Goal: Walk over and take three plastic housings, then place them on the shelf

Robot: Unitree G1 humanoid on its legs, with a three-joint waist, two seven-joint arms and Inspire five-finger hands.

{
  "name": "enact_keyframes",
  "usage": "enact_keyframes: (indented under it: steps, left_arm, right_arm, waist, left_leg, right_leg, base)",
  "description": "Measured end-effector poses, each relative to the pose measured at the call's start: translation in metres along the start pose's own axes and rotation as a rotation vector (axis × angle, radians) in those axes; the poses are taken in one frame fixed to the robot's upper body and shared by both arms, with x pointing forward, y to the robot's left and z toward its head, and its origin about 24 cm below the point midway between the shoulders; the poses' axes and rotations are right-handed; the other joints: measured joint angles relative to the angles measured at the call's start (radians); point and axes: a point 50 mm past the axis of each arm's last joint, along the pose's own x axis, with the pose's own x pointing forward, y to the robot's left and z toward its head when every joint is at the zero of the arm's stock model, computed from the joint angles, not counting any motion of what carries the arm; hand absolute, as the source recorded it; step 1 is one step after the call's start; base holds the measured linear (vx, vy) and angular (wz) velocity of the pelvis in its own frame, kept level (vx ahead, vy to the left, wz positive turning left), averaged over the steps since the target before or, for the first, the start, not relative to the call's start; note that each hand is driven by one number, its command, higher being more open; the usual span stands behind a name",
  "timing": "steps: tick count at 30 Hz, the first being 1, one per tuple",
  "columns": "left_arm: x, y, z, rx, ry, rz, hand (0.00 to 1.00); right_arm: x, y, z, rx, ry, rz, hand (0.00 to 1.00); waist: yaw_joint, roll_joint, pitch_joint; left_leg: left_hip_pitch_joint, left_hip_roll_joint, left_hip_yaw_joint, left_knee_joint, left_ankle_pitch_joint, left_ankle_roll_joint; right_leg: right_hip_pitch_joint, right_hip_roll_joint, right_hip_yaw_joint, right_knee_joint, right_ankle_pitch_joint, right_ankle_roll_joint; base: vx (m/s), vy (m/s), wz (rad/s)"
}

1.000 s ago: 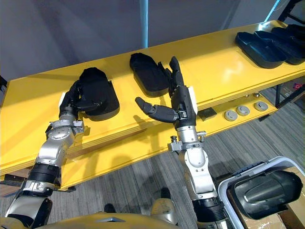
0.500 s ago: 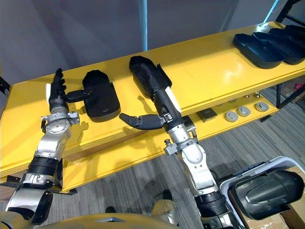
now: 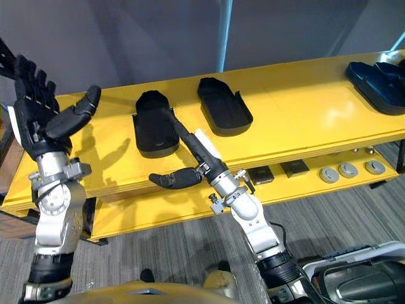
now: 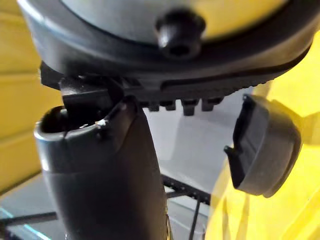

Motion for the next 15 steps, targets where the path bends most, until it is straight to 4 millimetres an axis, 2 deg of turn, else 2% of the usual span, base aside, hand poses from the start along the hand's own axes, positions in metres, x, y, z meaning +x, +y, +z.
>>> enact_keyframes:
  steps: [5, 10, 15]
  left_arm:
    - [-0.016, 0.008, -0.009, -0.007, 0.079, -0.041, 1.0]
    - [-0.027, 0.01, -0.014, -0.048, 0.123, -0.064, 1.0]
    - [-0.032, 0.007, -0.012, -0.192, 0.111, -0.103, 1.0]
  right_arm:
    - [0.0, 0.004, -0.003, -0.123, 0.014, -0.133, 1.0]
    - [0.0, 0.008, -0.015, -0.149, 0.065, -0.24, 1.0]
    - [0.007, 0.005, -0.027, -0.292, 0.12, -0.318, 1.0]
  waist:
    - [0.031, -0.024, -0.005]
    - [0.05, -0.029, -0.006]
    - [0.067, -0.031, -0.001]
  left_leg:
    - [-0.018, 0.005, -0.034, -0.027, 0.023, -0.002]
    - [-0.04, 0.005, -0.057, -0.026, 0.04, 0.001]
    - [-0.057, 0.007, -0.082, -0.026, 0.045, -0.001]
  right_leg:
    - [-0.004, 0.006, -0.035, -0.001, -0.01, -0.004]
    - [-0.008, 0.005, -0.063, -0.001, -0.007, -0.008]
    - [-0.01, 0.008, -0.083, 0.0, -0.005, -0.006]
  base:
    - [-0.05, -0.015, 0.22]
    - [-0.01, -0.002, 0.17]
    - [0.01, -0.009, 0.13]
